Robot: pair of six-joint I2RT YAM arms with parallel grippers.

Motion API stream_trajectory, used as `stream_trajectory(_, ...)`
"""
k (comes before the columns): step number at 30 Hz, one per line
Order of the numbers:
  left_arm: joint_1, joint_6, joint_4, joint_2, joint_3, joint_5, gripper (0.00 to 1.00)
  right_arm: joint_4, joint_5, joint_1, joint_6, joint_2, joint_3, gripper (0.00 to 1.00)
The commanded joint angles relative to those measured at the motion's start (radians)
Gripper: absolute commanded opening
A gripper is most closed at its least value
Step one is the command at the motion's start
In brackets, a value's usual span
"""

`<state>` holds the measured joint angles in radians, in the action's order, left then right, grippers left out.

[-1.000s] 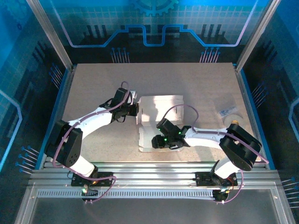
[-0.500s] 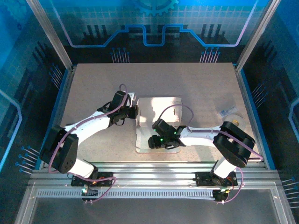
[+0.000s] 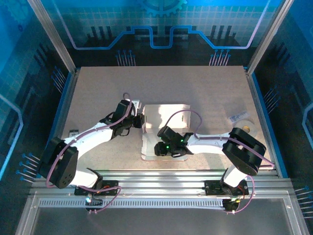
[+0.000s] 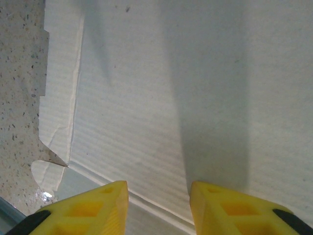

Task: Fold the paper box

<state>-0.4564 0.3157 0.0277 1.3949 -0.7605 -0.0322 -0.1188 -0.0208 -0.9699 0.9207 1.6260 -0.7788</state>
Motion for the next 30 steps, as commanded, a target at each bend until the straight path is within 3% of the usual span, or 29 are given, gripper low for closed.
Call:
stream_trajectory(1,-0.018,0.034,0.038,-0.012,0.064,-0.002,0.11,0.011,-0.040,-0.027,0.027,0.038,-0.010,0.41)
stream_trajectory(10,-0.021,0.033,-0.090,-0.118,0.202,0.039,0.07,0.031,-0.053,-0.033,0.044,0.028,0.010,0.41)
stream_trajectory(16,-0.021,0.066,-0.151,-0.193,0.278,0.056,0.12,0.044,-0.049,-0.035,0.048,0.030,0.012,0.41)
stream_trajectory(30,-0.037,0.050,-0.233,-0.203,0.289,0.046,0.13,0.066,-0.024,-0.051,0.042,0.047,0.006,0.39)
